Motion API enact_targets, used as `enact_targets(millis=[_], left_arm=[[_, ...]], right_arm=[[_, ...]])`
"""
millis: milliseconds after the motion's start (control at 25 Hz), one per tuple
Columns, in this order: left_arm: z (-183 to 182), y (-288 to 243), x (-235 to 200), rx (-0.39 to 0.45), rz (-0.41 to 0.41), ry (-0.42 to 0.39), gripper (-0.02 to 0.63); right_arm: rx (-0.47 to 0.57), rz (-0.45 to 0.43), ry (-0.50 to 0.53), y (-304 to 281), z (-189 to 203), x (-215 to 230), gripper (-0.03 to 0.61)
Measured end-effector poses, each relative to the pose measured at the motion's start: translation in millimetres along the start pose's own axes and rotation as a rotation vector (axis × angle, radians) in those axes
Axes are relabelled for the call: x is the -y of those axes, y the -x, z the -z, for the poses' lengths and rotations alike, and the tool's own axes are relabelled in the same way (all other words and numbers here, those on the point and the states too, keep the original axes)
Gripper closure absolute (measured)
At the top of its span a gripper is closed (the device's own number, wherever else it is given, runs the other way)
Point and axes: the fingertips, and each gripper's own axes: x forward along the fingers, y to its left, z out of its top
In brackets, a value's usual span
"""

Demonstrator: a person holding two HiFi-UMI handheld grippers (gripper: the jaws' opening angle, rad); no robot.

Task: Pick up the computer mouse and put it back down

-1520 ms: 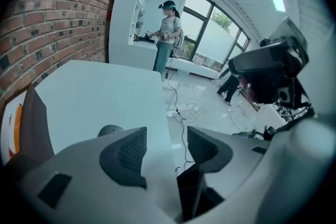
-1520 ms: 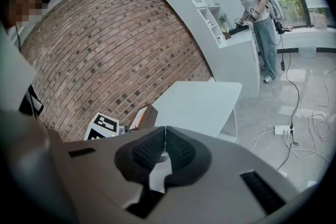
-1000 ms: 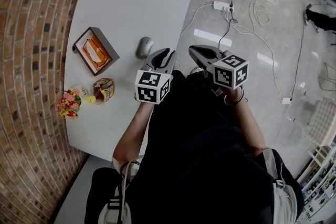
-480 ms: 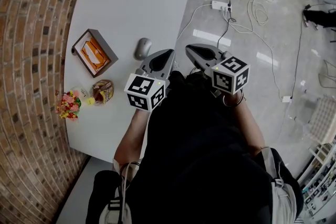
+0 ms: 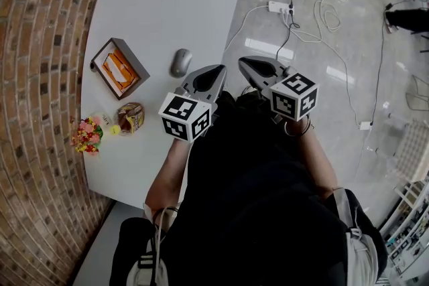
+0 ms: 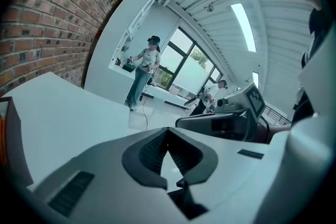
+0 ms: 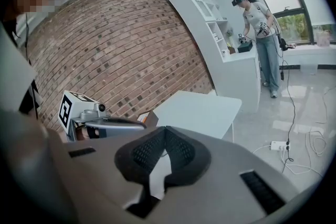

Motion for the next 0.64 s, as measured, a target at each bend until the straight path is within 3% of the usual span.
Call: enact_targets(millis=[200, 640], left_arm=[[5.8, 0.2, 1.4, -0.009, 0.013, -0.032, 0.601], [9.3, -4.5, 2.8, -0.027, 0.023, -0.021, 0.601]], right_arm=[[-0.005, 0.002, -0.006, -0.8, 4.2, -2.3, 0.561], [-0.029, 0.006, 0.021, -0.5, 7.0, -4.2, 0.561]])
